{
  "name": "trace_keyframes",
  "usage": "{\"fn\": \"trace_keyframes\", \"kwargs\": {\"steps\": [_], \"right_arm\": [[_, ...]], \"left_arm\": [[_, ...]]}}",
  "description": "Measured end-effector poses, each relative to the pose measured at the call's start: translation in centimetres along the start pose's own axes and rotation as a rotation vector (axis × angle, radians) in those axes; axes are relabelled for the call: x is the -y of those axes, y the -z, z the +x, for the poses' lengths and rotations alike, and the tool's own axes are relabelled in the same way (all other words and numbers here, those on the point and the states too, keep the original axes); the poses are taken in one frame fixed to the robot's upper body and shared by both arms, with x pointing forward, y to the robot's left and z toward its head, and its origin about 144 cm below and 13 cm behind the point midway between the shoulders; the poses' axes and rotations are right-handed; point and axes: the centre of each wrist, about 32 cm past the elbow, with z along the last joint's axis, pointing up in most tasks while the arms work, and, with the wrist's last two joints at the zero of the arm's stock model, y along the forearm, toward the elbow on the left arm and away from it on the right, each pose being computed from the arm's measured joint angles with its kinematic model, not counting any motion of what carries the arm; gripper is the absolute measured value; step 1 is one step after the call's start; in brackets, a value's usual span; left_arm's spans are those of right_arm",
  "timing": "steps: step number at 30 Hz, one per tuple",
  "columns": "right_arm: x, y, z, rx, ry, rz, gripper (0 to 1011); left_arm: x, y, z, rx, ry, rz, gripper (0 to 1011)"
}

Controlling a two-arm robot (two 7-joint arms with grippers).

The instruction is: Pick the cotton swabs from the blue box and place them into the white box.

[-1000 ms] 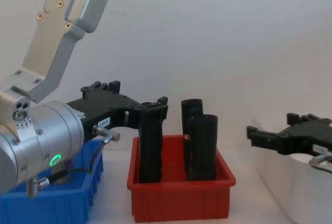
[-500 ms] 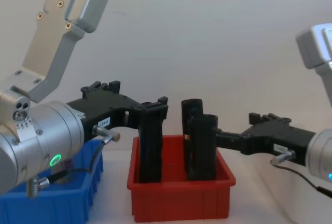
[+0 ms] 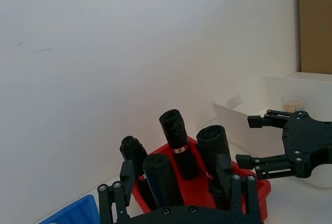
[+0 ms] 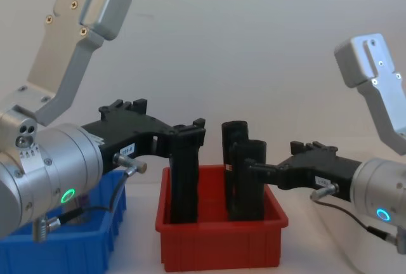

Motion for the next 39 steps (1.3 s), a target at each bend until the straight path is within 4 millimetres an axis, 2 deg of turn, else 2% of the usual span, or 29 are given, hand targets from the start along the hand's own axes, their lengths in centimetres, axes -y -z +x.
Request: {"fn": "trace_keyframes", "kwargs": {"steps": [39], "right_arm": [[-3.8, 0.4, 1.7, -0.041, -0.062, 0.01, 1001]], "left_arm": [[0.0, 0.0, 0.0, 0.0, 0.0, 0.0, 1004]]}}
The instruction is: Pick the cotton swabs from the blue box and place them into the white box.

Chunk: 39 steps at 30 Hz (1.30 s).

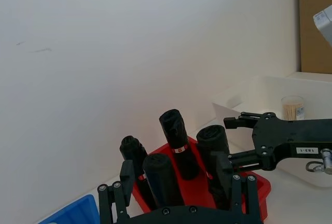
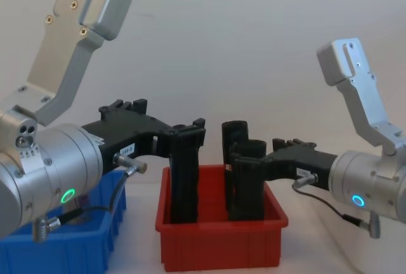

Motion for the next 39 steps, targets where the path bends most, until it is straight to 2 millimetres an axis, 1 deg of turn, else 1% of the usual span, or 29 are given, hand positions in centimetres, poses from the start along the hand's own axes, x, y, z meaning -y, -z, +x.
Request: {"fn": "trace_keyframes", "kwargs": {"steps": [16, 20, 21, 23, 26, 27, 28, 29, 31, 36, 39], "right_arm": [[-1.0, 0.2, 0.9, -0.043, -0.029, -0.019, 1002], [-1.2, 0.3, 1.1, -0.051, -0.038, -0.025, 927], [-1.3, 0.3, 1.1, -0.053, -0.04, -0.027, 891], [-1.4, 0.3, 1.2, -0.054, -0.043, -0.029, 862], [-1.5, 0.4, 1.3, -0.059, -0.046, -0.031, 758], [-1.5, 0.4, 1.3, -0.06, -0.046, -0.032, 758], [-1.6, 0.4, 1.4, -0.061, -0.048, -0.033, 694], [-1.6, 0.4, 1.4, -0.062, -0.048, -0.033, 677], [-1.6, 0.4, 1.5, -0.064, -0.049, -0.034, 595], [-1.6, 0.4, 1.5, -0.065, -0.049, -0.031, 521], [-1.5, 0.2, 1.5, -0.063, -0.048, -0.023, 497]], "left_arm": [[0.0, 0.0, 0.0, 0.0, 0.0, 0.0, 1004], [0.0, 0.0, 0.0, 0.0, 0.0, 0.0, 1004], [0.0, 0.0, 0.0, 0.0, 0.0, 0.0, 1004], [0.0, 0.0, 0.0, 0.0, 0.0, 0.0, 1004], [0.0, 0.0, 0.0, 0.0, 0.0, 0.0, 1004], [0.0, 0.0, 0.0, 0.0, 0.0, 0.0, 1004], [0.0, 0.0, 0.0, 0.0, 0.0, 0.0, 1004], [0.0, 0.0, 0.0, 0.0, 0.0, 0.0, 1004], [0.0, 0.0, 0.0, 0.0, 0.0, 0.0, 1004], [0.0, 0.0, 0.0, 0.0, 0.0, 0.0, 1004], [0.0, 0.0, 0.0, 0.0, 0.0, 0.0, 1004]]}}
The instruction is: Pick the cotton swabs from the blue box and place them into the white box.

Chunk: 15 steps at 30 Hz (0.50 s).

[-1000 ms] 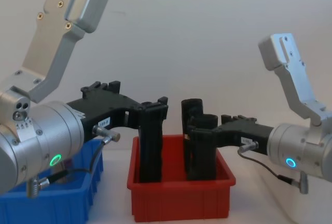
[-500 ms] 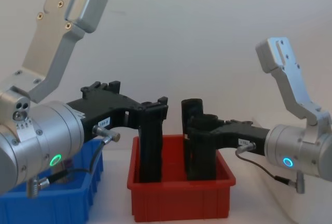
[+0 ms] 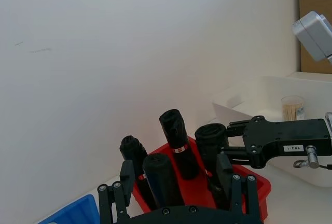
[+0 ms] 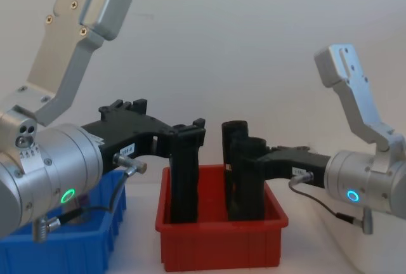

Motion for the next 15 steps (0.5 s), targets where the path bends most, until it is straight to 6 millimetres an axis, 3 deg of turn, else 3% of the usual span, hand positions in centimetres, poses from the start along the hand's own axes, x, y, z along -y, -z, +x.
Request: {"fn": "trace_keyframes", "kwargs": {"steps": [15], "right_arm": [[1.9, -2.3, -0.7, 0.031, 0.04, 0.098, 411]], "left_arm": [[0.0, 0.0, 0.0, 0.0, 0.0, 0.0, 1004]]}}
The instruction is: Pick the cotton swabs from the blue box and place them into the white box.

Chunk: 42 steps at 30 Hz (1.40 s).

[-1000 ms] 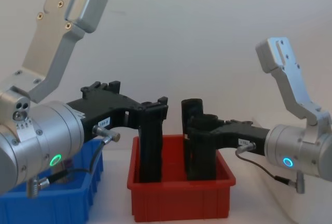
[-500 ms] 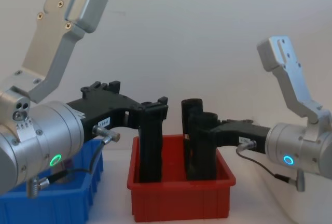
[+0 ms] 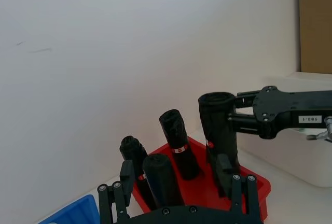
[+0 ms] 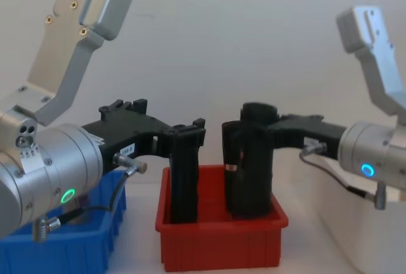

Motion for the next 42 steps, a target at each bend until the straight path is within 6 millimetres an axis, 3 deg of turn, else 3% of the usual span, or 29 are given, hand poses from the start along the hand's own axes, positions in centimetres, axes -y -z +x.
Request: {"fn": "trace_keyframes", "kwargs": {"steps": [22, 42], "right_arm": [[4.8, -5.5, -0.7, 0.059, 0.161, 0.154, 340], [8.5, -6.5, 0.9, 0.098, 0.369, 0.112, 340]], "left_arm": [[0.0, 0.0, 0.0, 0.0, 0.0, 0.0, 1004], [0.0, 0.0, 0.0, 0.0, 0.0, 0.0, 1004]]}}
